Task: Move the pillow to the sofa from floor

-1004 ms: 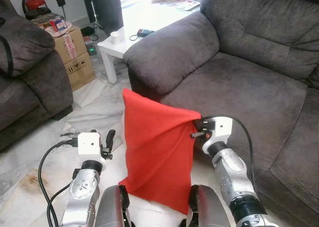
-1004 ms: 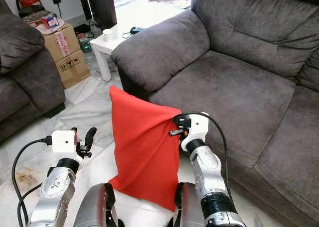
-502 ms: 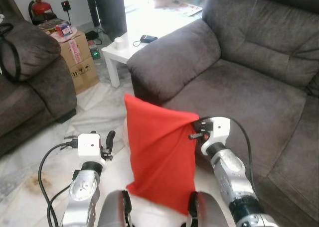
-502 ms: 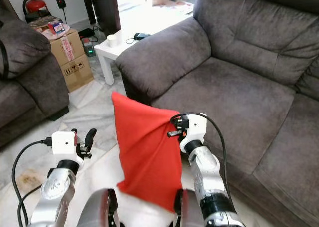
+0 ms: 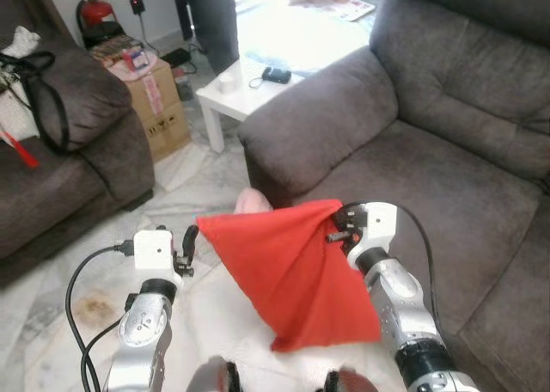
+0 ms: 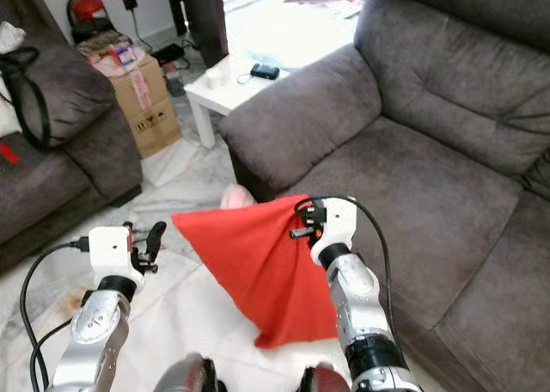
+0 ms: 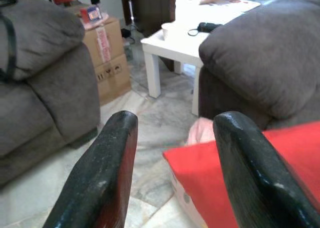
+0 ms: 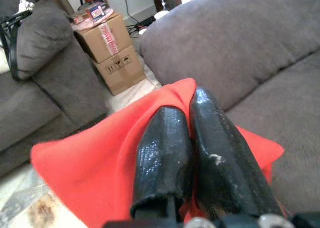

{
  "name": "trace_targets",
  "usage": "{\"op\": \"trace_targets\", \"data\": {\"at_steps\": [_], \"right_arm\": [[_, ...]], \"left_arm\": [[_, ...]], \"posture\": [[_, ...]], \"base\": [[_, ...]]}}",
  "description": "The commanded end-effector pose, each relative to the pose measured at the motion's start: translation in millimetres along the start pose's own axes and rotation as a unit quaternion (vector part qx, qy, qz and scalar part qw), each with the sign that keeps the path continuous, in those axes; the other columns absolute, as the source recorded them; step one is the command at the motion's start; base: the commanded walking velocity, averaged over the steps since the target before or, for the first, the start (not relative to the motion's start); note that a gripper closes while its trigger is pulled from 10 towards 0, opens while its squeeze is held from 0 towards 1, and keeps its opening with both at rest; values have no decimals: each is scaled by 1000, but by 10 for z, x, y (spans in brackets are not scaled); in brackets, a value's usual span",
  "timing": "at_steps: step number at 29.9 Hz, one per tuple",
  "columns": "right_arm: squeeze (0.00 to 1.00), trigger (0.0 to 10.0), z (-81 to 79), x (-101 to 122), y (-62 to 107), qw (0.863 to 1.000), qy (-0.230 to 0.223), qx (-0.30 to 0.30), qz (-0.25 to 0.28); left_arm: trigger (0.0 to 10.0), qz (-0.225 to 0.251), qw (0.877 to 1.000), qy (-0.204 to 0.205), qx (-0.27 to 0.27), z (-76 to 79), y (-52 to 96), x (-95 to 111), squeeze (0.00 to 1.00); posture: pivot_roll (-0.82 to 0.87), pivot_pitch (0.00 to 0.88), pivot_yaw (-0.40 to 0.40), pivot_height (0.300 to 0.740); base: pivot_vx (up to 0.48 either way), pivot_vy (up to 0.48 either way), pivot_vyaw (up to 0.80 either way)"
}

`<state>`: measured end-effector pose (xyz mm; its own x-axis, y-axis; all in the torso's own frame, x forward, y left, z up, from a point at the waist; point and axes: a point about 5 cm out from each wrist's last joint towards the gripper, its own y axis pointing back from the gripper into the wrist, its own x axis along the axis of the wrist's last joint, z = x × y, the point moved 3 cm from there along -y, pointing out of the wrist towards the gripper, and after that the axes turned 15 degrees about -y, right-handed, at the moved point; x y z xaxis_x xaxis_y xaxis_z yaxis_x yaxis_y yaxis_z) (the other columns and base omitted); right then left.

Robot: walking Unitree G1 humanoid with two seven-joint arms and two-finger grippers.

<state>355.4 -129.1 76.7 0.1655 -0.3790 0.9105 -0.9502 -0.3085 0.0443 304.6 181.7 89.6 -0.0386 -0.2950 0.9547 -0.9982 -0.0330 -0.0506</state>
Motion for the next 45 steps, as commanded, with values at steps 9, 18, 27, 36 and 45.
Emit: {"op": "trace_targets", "data": {"at_steps": [9, 18, 27, 36, 45], "right_arm": [[0, 10000, -164, 380, -92, 997, 11, 34, 75], [0, 10000, -193, 437, -104, 995, 18, 61, 74], [0, 10000, -217, 405, -38, 991, 51, 123, 27], [0, 10000, -332, 252, 127, 965, 89, 240, -58], [0, 10000, -405, 73, 422, 911, 107, 363, -165]], "left_arm": [[10000, -7, 1000, 1, -1, -26, 15, -33, 0], [10000, -7, 1000, 2, -19, -39, 38, -24, 0], [10000, 6, 996, 3, -92, 11, 133, 78, 0], [10000, 5, 972, 1, -234, 104, 382, 180, 0], [10000, -74, 916, -11, -394, 105, 872, 34, 0]], "posture": [[55, 79, -9, 740], [63, 63, -8, 740], [65, 39, -8, 740], [73, 4, -9, 740], [84, 0, -17, 740]], "base": [[0, 0, 0], [0, 0, 0], [0, 0, 0], [0, 0, 0], [0, 0, 0]]}}
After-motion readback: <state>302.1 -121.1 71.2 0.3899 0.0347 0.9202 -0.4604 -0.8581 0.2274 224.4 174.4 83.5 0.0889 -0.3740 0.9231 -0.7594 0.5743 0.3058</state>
